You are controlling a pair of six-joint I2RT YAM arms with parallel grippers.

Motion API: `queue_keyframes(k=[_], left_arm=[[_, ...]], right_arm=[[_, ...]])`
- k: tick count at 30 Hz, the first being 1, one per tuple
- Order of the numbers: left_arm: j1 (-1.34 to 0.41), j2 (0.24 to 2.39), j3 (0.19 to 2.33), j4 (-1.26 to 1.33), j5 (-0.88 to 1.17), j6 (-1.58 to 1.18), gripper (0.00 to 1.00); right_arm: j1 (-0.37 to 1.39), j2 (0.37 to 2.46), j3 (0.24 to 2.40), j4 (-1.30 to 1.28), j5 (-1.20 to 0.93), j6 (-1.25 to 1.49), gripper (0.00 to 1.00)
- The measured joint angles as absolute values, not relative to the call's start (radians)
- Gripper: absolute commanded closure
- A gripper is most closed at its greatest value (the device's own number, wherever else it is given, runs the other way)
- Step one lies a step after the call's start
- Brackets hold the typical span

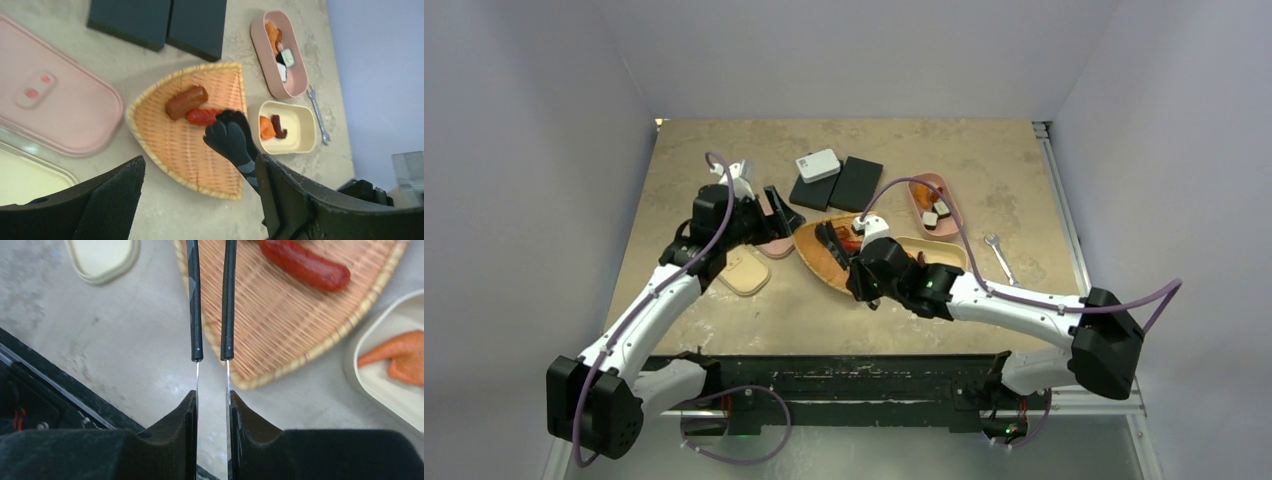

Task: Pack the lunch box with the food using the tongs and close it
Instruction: Pick up the fake food from the plate.

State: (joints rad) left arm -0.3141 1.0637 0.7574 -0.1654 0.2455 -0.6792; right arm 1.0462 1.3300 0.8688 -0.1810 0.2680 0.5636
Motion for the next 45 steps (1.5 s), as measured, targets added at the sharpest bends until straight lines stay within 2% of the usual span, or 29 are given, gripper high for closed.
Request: queue_keyframes(k=[8, 17, 31, 45], left_arm=[[-0.303, 1.109, 0.971, -0.271, 0.088, -0.440, 0.20], [-0.302, 1.113, 0.944, -0.272, -0.063, -0.302, 0.20], [-0.302, 1.116, 0.905, -0.279, -0.076, -0.269, 0.20], [-0.301, 1.122, 0.903, -0.279, -0.075, -0.268, 0.21]], right_arm=[[0.943, 1.312, 0.901, -0.416, 0.168, 0.498, 0.77], [0.845, 1.280, 0.971, -0.554, 0.114, 0.447, 0.76], [0.566, 1.274, 0.953, -0.535, -0.138, 0.347, 0.75], [0.548, 1.336, 0.891, -0.510, -0.184, 0.335, 0.75]])
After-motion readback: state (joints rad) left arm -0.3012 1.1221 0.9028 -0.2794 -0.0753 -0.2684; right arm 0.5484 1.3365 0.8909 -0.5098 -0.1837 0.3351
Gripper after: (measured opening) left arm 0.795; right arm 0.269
